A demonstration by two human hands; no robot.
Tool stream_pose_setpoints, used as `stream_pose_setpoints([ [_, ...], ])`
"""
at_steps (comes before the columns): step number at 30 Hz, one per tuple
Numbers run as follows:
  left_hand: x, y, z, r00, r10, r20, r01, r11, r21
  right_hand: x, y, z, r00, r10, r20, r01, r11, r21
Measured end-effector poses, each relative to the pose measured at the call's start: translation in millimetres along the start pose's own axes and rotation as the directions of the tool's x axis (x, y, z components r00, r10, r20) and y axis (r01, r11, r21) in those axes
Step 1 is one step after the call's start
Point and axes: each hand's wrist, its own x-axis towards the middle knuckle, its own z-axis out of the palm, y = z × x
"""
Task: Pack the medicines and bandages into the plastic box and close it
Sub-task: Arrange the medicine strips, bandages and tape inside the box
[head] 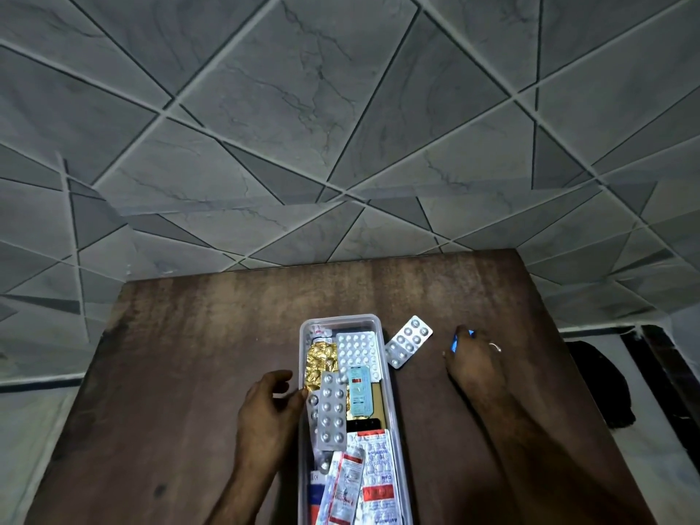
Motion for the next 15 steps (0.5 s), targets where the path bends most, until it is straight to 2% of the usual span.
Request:
stream_pose_setpoints([
  [5, -1.0, 4.7, 3.2, 0.999, 0.047, 0.019, -0.047, 0.999, 0.008, -5.7, -2.6, 2.0, 0.999, -0.036, -0.031, 0.035, 0.999, -0.023],
  [7, -1.6, 3.9, 4.1, 0.998, 0.053, 0.028, -0.053, 0.999, 0.001, -9.0, -3.6, 0.9, 1.000, -0.002, -0.019, 0.003, 1.000, 0.014],
  [12, -4.4, 3.2, 2.9, 0.997, 0.054, 0.048, -0.054, 0.999, -0.005, -15.1, -3.2, -7.8, 0.979, 0.198, 0.042, -0.202, 0.948, 0.244],
  [15, -5.3, 4.1, 2.1, 0.997, 0.059, 0.054, -0.059, 0.998, -0.008, -14.3, -2.6, -12.7, 0.955, 0.261, 0.141, -0.296, 0.851, 0.433],
])
